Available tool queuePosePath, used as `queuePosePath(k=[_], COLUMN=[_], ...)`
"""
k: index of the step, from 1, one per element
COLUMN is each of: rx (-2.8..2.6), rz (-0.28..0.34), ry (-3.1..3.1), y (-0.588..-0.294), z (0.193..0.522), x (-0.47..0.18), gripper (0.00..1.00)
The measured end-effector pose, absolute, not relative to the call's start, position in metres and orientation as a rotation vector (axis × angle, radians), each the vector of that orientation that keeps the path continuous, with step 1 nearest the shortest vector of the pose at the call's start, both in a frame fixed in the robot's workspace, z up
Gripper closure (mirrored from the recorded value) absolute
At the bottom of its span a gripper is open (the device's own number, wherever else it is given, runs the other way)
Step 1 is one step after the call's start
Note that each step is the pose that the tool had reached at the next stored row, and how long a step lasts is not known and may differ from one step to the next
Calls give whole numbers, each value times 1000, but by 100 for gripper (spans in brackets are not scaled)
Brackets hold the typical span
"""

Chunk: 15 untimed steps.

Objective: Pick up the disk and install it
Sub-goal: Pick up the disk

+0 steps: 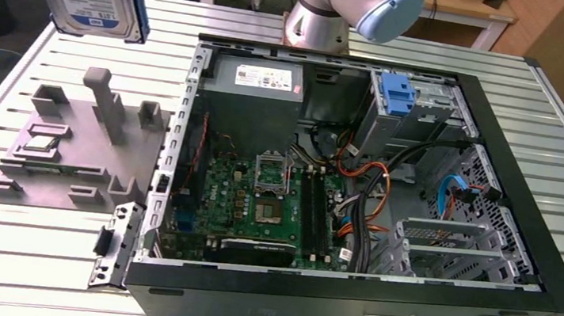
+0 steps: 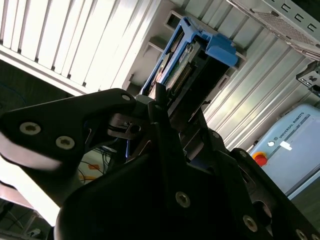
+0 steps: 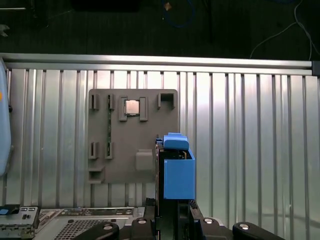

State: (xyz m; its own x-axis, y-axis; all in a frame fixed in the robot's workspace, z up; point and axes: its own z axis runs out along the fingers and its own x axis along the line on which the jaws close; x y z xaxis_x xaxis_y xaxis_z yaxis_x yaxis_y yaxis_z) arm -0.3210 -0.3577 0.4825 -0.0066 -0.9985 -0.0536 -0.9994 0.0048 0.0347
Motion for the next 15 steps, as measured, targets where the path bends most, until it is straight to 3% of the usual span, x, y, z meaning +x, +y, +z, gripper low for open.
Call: queuePosePath(k=[15], rx=[-2204], rz=[98], ry=[2217], y=[-358], z=[482], x=[-278], gripper=[65])
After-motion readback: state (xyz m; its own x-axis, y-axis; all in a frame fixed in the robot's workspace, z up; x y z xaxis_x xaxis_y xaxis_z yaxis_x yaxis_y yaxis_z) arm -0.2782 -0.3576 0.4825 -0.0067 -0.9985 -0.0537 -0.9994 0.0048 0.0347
